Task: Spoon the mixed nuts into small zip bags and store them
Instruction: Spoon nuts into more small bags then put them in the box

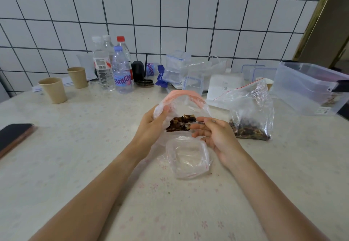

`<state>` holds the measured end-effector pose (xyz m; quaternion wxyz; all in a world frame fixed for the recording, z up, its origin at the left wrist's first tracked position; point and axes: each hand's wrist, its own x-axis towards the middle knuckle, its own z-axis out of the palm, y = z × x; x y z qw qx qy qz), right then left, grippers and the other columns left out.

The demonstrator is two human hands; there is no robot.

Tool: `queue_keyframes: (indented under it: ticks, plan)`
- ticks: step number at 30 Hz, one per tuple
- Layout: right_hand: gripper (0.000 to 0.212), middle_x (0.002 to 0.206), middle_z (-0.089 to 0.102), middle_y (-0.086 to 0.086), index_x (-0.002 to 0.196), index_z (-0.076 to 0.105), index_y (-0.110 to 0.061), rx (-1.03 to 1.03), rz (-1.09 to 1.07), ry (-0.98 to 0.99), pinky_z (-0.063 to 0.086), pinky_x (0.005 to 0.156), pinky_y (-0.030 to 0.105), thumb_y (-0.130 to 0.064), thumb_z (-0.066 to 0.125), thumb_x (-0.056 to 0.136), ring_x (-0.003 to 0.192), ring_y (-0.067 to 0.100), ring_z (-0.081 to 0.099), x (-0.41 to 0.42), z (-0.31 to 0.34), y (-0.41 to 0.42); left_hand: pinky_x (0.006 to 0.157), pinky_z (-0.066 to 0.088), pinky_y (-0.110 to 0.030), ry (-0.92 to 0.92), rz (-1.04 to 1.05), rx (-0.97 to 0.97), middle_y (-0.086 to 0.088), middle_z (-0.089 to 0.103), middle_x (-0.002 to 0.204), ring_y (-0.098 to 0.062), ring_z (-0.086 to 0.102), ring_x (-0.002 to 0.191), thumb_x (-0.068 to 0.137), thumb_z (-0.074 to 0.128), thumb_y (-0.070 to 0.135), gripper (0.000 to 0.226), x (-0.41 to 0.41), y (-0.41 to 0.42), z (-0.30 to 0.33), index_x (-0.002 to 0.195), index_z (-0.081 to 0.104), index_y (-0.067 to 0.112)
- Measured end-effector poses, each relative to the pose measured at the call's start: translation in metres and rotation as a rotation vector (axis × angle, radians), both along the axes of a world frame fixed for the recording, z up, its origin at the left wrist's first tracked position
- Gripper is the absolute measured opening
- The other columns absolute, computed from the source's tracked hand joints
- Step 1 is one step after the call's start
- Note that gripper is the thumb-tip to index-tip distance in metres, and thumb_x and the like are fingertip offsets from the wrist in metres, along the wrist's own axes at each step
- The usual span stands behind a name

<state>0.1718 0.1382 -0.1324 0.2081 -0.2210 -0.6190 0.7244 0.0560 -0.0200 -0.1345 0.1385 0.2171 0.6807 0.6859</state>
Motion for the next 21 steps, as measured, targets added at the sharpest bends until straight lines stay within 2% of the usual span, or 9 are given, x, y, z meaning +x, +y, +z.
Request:
queue_keyframes:
  ticks: [7,11,13,16,18,21]
  plan:
    - [0.024,0.086,0.077,0.017,0.114,0.064,0.001,-0.198,-0.031,0.032,0.058,0.061,0.032,-0.011,0.044,0.108,0.066,0.024,0.073,-0.003,-0.003,0.0,0.09,0.06,-0.04,0.105,0.07,-0.004,0.009,0.077,0.099,-0.018,0.072,0.099,0.104,0.052,0.049,0.025,-0.001,-0.001,0.0,0.109,0.072,0.034]
    - [0.024,0.085,0.075,0.018,0.112,0.064,0.001,-0.208,-0.058,0.073,0.054,0.058,0.031,-0.011,0.043,0.108,0.064,0.024,0.072,0.0,-0.001,-0.002,0.069,0.053,-0.024,0.127,0.132,-0.055,0.01,0.073,0.099,-0.014,0.069,0.095,0.103,0.059,0.042,0.013,-0.006,-0.004,0.002,0.109,0.068,0.035]
    - [0.024,0.085,0.075,0.018,0.111,0.063,0.001,-0.197,-0.067,0.08,0.051,0.059,0.032,-0.012,0.043,0.108,0.064,0.024,0.072,0.001,0.0,-0.003,0.067,0.05,-0.019,0.125,0.14,-0.082,0.014,0.07,0.106,-0.007,0.067,0.096,0.099,0.064,0.039,0.015,-0.007,-0.005,0.005,0.114,0.063,0.038]
    - [0.023,0.083,0.075,0.016,0.112,0.063,0.001,-0.179,-0.089,0.078,0.049,0.058,0.033,-0.012,0.044,0.107,0.064,0.024,0.071,0.005,0.004,-0.004,0.078,0.051,-0.019,0.211,0.122,-0.111,0.018,0.065,0.116,-0.003,0.065,0.104,0.088,0.079,0.035,0.044,-0.008,-0.009,0.009,0.127,0.057,0.036]
    - [0.023,0.079,0.075,0.014,0.11,0.063,0.0,-0.178,-0.102,0.084,0.048,0.054,0.032,-0.012,0.044,0.107,0.063,0.023,0.07,0.007,0.008,-0.003,0.087,0.044,-0.012,0.326,0.107,-0.137,0.023,0.06,0.12,0.003,0.059,0.111,0.082,0.087,0.032,0.061,-0.008,-0.011,0.011,0.133,0.054,0.034]
    - [0.023,0.078,0.072,0.015,0.109,0.062,0.0,-0.157,-0.115,0.097,0.046,0.046,0.029,-0.011,0.042,0.107,0.061,0.025,0.07,0.015,0.013,-0.001,0.096,0.039,-0.012,0.517,0.113,-0.156,0.022,0.057,0.129,0.002,0.054,0.117,0.078,0.09,0.034,0.072,-0.004,-0.015,0.014,0.139,0.051,0.032]
